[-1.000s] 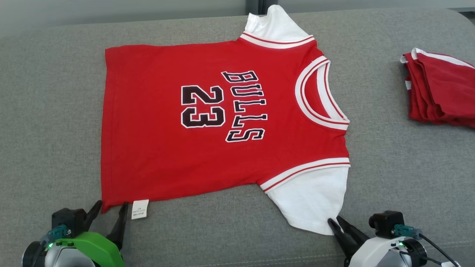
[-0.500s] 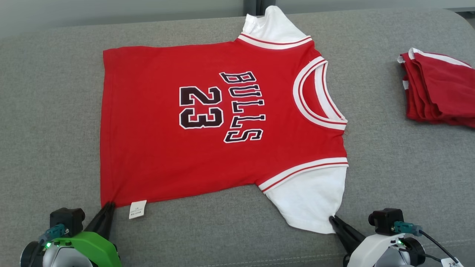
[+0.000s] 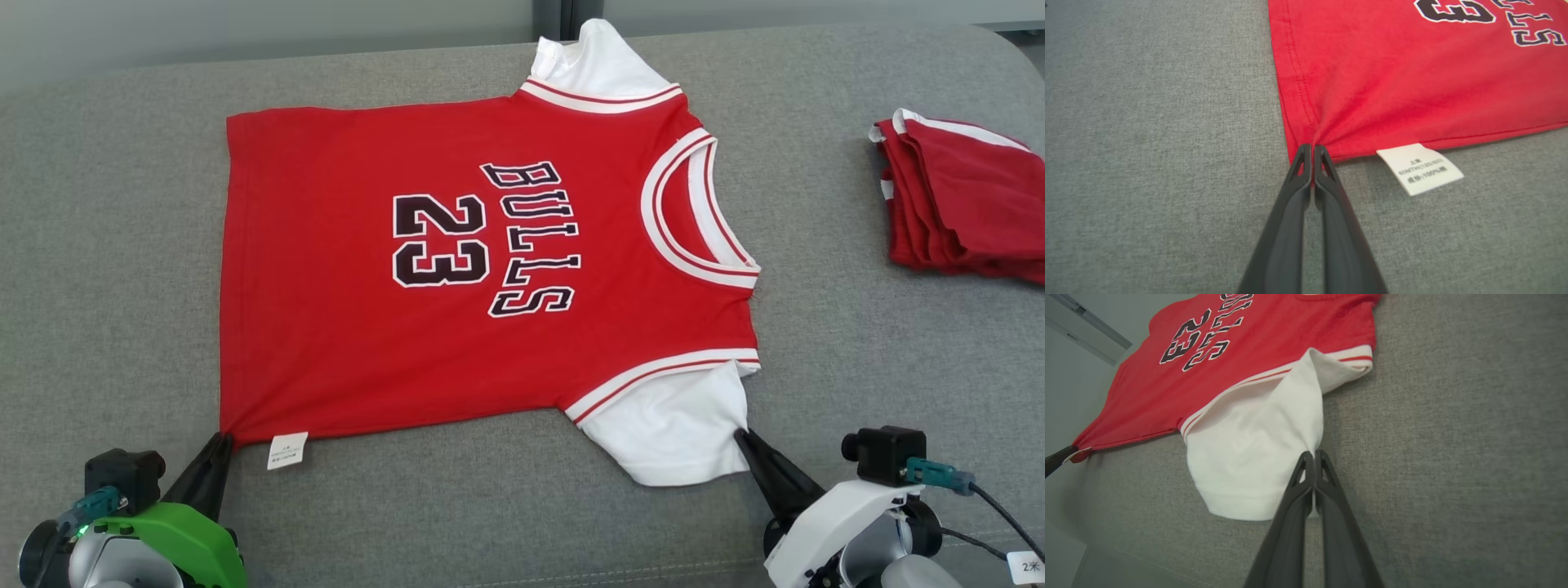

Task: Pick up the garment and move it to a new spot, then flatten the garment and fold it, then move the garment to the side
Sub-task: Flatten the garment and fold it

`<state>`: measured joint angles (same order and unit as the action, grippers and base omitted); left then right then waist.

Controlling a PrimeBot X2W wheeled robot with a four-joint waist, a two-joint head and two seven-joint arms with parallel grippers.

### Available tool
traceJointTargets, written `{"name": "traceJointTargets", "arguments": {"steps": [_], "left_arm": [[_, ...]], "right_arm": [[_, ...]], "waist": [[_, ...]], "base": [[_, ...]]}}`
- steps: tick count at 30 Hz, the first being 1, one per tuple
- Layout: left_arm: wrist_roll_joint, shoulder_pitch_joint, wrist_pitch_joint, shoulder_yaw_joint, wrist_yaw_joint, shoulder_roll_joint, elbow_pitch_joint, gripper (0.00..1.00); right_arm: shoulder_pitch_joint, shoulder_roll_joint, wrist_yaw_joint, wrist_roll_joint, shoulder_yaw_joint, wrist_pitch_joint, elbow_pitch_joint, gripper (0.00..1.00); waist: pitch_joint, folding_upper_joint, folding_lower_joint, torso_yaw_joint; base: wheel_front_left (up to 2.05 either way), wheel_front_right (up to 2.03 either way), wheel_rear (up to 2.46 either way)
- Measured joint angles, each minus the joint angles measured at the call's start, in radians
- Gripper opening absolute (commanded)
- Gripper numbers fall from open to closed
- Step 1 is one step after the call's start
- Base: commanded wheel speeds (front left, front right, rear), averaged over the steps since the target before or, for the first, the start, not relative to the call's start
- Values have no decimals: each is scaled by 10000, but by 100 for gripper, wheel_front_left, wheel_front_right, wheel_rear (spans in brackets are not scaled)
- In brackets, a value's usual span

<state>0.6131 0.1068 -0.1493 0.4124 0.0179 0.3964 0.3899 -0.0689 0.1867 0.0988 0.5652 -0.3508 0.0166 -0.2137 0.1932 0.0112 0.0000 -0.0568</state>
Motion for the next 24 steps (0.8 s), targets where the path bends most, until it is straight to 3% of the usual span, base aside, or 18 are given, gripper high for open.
{"name": "traceJointTargets", "arguments": {"steps": [8,24], "left_arm": [[27,-11,234,-29,61,286,-541,0],[445,-836,1051,-113,96,899,-1674,0]], "right_arm": [[-85,253,98,846,316,-207,1177,0],[-1702,711,155,2801,577,-1244,3536,0]], "waist": [[-84,0,0,48],[-296,0,0,-112]], "base": [[0,0,0],[0,0,0]]}}
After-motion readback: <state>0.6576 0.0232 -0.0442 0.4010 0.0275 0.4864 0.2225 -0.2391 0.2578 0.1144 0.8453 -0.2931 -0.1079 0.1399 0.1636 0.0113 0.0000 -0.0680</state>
